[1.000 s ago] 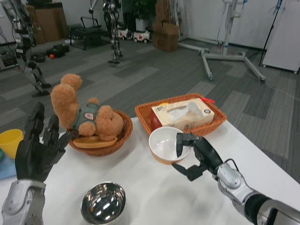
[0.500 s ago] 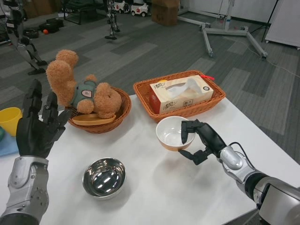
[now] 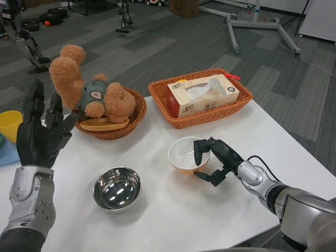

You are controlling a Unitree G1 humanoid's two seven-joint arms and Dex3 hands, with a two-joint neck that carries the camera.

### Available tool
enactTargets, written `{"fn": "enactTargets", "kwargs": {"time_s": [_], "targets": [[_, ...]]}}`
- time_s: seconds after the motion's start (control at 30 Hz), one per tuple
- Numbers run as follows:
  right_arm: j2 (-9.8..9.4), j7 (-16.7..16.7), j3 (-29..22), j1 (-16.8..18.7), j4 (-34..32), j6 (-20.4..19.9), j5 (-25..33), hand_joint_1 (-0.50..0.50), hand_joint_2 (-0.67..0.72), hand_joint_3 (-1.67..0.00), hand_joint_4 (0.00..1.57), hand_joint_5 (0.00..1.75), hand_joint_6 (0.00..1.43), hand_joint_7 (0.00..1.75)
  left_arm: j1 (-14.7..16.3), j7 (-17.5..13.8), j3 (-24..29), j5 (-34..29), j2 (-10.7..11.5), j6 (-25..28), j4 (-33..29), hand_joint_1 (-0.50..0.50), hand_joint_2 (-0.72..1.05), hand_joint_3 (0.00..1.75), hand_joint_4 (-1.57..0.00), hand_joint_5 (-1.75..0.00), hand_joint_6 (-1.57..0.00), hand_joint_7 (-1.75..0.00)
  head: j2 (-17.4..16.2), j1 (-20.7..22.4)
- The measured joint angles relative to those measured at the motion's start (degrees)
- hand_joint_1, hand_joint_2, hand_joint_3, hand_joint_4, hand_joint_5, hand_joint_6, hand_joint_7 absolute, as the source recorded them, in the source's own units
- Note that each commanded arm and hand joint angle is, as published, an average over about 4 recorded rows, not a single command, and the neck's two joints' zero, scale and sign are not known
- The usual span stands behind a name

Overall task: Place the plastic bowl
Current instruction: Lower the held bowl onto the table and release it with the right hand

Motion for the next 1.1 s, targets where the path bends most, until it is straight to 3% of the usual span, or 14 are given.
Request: {"fn": "enactTargets", "kwargs": {"time_s": [0.13,0.27,0.53,0.77,0.83,0.93,0.97,1.1], "targets": [[0.09,-0.03,1.16,-0.18,0.23,0.31,0.0,-0.46,-0.54,-1.53,1.57,1.65,0.71,1.61,0.0,0.0,0.0,0.0,0.0,0.0,0.0,-0.5,0.78,0.0,0.0,0.0,0.0,0.0,-0.29,-0.2],[0.29,-0.05,2.49,-0.26,0.38,1.11,-0.73,-0.46,-0.54,-1.59,1.57,1.65,0.71,1.66,0.0,0.0,-0.02,-0.02,0.0,0.0,0.0,-0.5,0.78,0.0,0.0,0.0,0.0,0.0,-0.52,-0.32],[0.39,0.05,3.08,-0.38,0.47,3.85,-6.21,-0.46,-0.54,-1.55,1.57,1.65,0.71,1.61,0.0,0.0,-0.05,-0.06,0.0,0.0,0.0,-0.5,0.78,0.0,0.0,0.0,0.0,0.0,-0.89,-0.5],[0.38,0.32,3.08,-0.85,0.34,5.5,-8.5,-0.46,-0.54,-1.51,1.53,1.65,0.61,1.61,0.0,0.0,-0.05,-0.05,0.0,0.0,0.0,-0.5,0.78,0.0,0.0,0.0,0.0,0.0,-0.99,-0.53],[0.38,0.34,3.08,-0.91,0.32,5.57,-8.75,-0.46,-0.54,-1.51,1.43,1.65,0.51,1.59,0.0,0.0,-0.05,-0.05,0.0,0.0,0.0,-0.5,0.78,0.0,0.0,0.0,0.0,0.0,-1.06,-0.54],[0.38,0.36,3.08,-0.93,0.31,5.61,-8.81,-0.46,-0.54,-1.51,1.08,1.58,0.29,1.48,0.0,0.0,-0.05,-0.06,0.0,0.0,0.0,-0.5,0.78,0.0,0.0,0.0,0.0,0.0,-1.29,-0.58],[0.38,0.43,3.07,-0.93,0.31,5.62,-8.66,-0.46,-0.53,-1.51,0.94,1.48,0.23,1.43,0.0,0.0,-0.05,-0.06,0.0,0.0,0.0,-0.5,0.78,0.0,0.0,0.0,0.0,0.0,-1.36,-0.56],[0.38,0.73,3.07,-0.92,0.42,5.78,-7.45,-0.46,-0.4,-1.47,0.66,1.21,0.09,1.27,0.0,0.0,-0.04,-0.06,0.0,0.0,0.0,-0.5,0.78,0.0,0.0,0.0,0.0,0.0,-1.57,-0.49]]}}
